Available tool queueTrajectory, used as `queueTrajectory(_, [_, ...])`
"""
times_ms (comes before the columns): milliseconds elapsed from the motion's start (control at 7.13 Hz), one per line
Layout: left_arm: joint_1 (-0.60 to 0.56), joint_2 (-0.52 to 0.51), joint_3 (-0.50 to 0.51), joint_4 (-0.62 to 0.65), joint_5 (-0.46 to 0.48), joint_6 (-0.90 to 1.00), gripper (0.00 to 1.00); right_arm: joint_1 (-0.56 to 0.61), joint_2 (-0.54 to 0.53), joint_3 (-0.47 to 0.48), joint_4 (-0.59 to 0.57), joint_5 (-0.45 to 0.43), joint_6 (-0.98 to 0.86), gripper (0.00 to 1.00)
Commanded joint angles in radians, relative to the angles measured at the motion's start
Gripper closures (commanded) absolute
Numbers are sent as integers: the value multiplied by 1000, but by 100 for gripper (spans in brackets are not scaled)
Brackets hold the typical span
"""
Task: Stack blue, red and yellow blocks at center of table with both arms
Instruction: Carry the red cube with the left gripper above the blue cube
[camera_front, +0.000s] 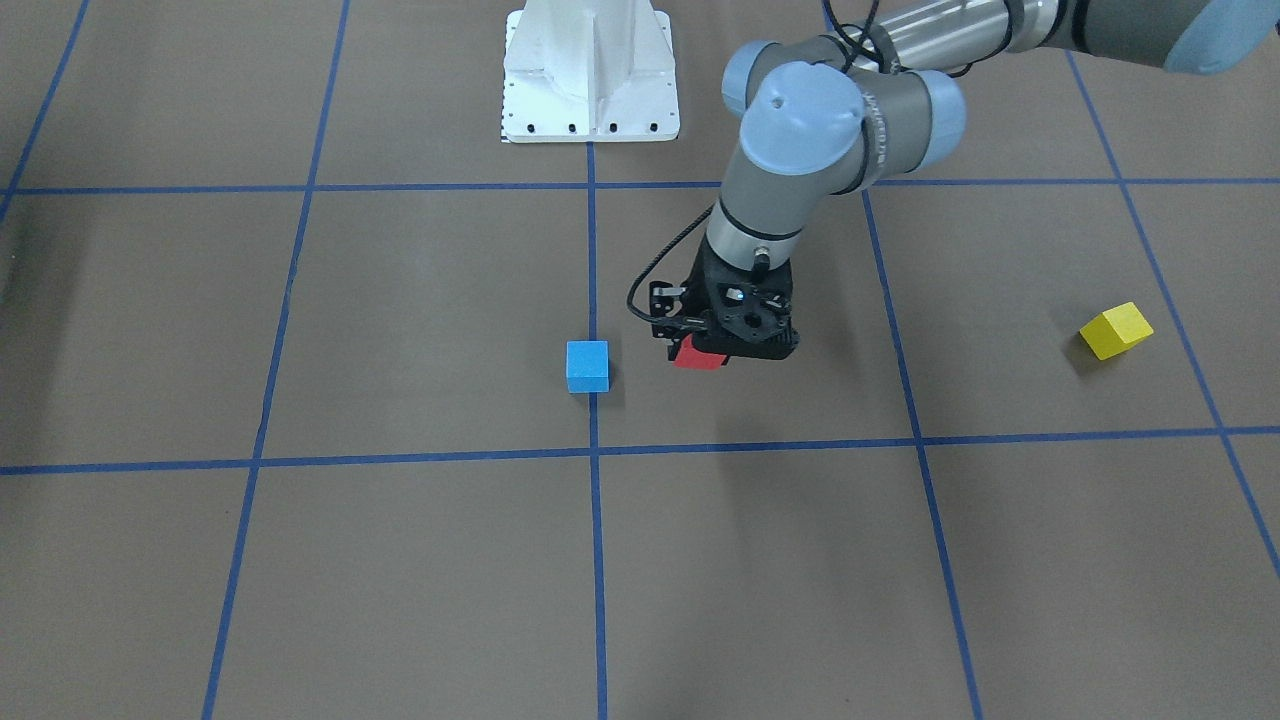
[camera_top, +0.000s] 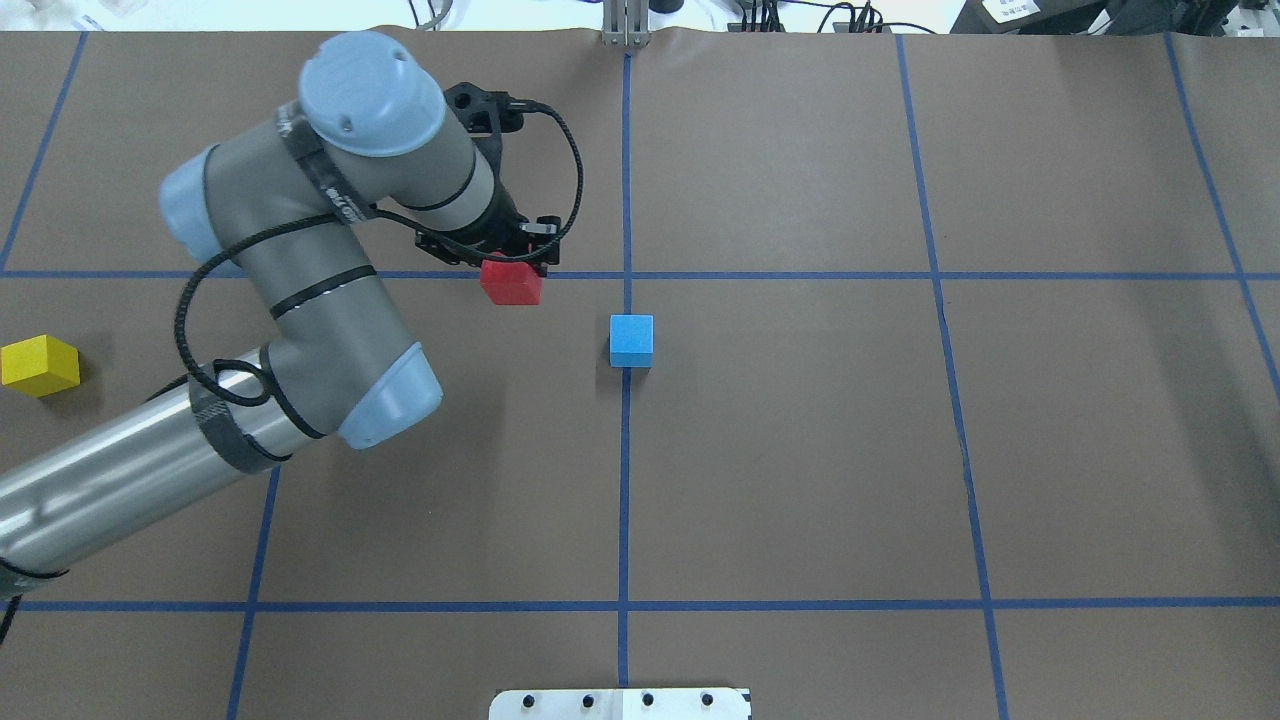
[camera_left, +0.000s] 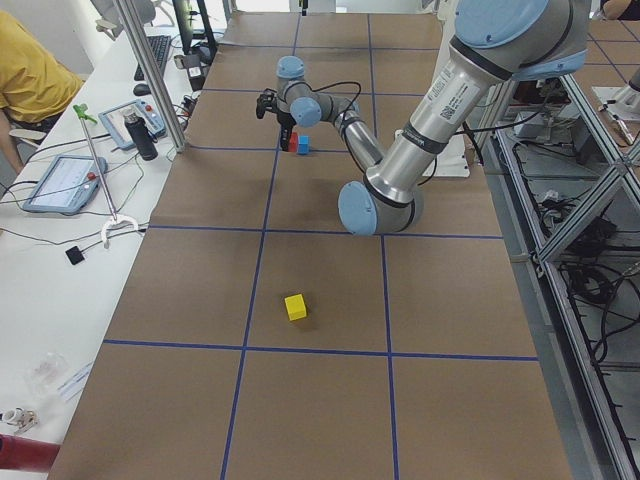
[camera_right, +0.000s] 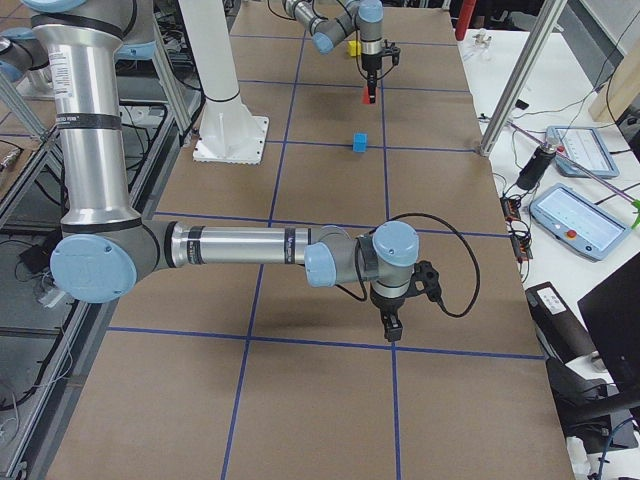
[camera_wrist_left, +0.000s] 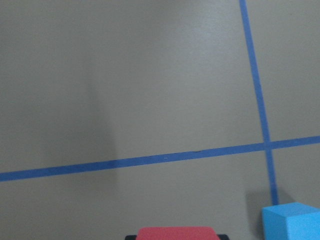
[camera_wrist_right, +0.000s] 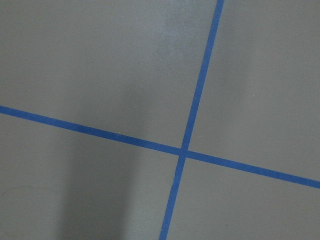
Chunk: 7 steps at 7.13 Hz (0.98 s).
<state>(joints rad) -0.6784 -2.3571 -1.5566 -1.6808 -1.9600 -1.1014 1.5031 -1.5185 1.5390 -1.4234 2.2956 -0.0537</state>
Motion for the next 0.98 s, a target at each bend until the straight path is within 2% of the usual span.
queueTrajectory(0, [81, -152, 149, 16, 84, -99, 100, 2, -12, 1, 4, -4, -1, 0])
queueTrajectory(140, [109, -200, 220, 15, 114, -121, 100, 2, -18, 3, 9, -4, -2, 0])
queueTrajectory(280, [121, -205, 237, 13, 139, -120, 100, 2, -15, 3, 9, -4, 0, 0])
queueTrajectory(841, [122, -197, 253, 15, 141, -110, 100, 2, -14, 3, 9, -4, 0, 0])
